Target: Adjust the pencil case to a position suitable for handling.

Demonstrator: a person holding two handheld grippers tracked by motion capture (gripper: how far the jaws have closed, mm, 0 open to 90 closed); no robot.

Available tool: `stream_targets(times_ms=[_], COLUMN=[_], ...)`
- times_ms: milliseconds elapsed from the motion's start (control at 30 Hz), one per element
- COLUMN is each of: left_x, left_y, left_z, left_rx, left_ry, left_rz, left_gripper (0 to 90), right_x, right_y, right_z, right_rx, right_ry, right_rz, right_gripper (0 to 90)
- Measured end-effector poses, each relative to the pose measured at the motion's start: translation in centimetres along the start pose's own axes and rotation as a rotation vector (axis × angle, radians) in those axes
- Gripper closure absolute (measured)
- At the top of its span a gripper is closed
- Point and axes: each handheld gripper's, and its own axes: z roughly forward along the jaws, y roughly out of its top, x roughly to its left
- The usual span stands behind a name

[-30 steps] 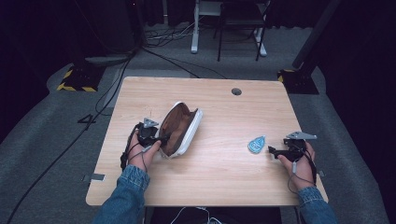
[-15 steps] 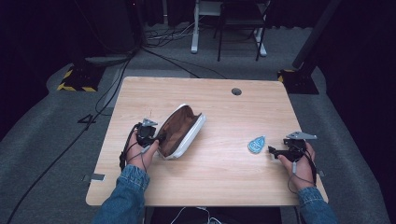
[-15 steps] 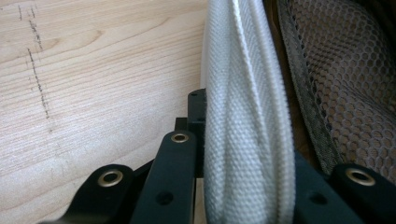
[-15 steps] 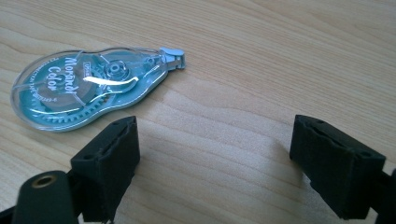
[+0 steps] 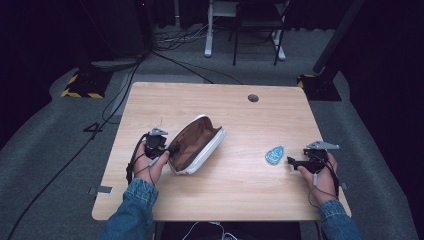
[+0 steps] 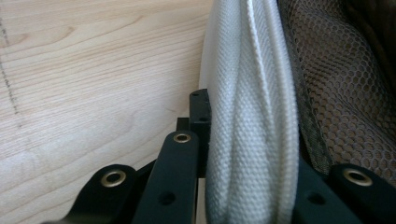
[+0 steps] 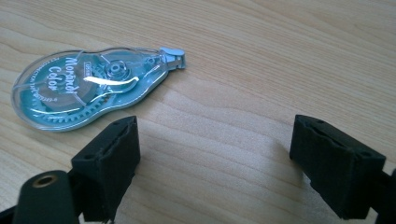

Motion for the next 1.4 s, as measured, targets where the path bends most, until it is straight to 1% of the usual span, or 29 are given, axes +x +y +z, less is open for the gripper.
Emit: stream_targets(times_ms=[67, 200, 433, 600, 800, 967, 1100, 1233, 1333, 1400], left_x=[-0.5, -1.5, -3.6, -5.3, -7.4, -8.4, -9.0, -9.5, -9.6, -9.6], left_y=[0.1, 0.2, 0.6, 0.9, 1.0, 0.9, 0.7, 0.5, 0.4, 0.3], left_z=[-0.3, -0.9, -1.2, -1.1, -0.5, -0.2, 0.3, 0.7, 1.1, 1.3], left_rx=[-0.002, 0.001, 0.034, 0.062, 0.103, 0.124, 0.144, 0.161, 0.189, 0.201], left_ry=[-0.017, -0.036, -0.102, -0.152, -0.233, -0.258, -0.297, -0.324, -0.364, -0.386], left_rz=[0.010, 0.036, 0.095, 0.146, 0.212, 0.253, 0.270, 0.284, 0.287, 0.280], left_gripper=[84.6, 84.6, 84.6, 84.5, 84.5, 84.4, 84.4, 84.3, 84.1, 84.1], right_x=[0.0, 0.0, 0.0, 0.0, 0.0, 0.0, 0.0, 0.0, 0.0, 0.0], right_y=[0.0, 0.0, 0.0, 0.0, 0.0, 0.0, 0.0, 0.0, 0.0, 0.0], right_z=[0.0, 0.0, 0.0, 0.0, 0.0, 0.0, 0.0, 0.0, 0.0, 0.0], right_rx=[0.000, 0.000, 0.000, 0.000, 0.000, 0.000, 0.000, 0.000, 0.000, 0.000], right_ry=[0.000, 0.000, 0.000, 0.000, 0.000, 0.000, 0.000, 0.001, 0.000, 0.000], right_rz=[0.000, 0.000, 0.000, 0.000, 0.000, -0.001, 0.000, 0.000, 0.000, 0.000], right_gripper=[16.2, 16.2, 16.2, 16.3, 16.3, 16.2, 16.2, 16.3, 16.3, 16.3])
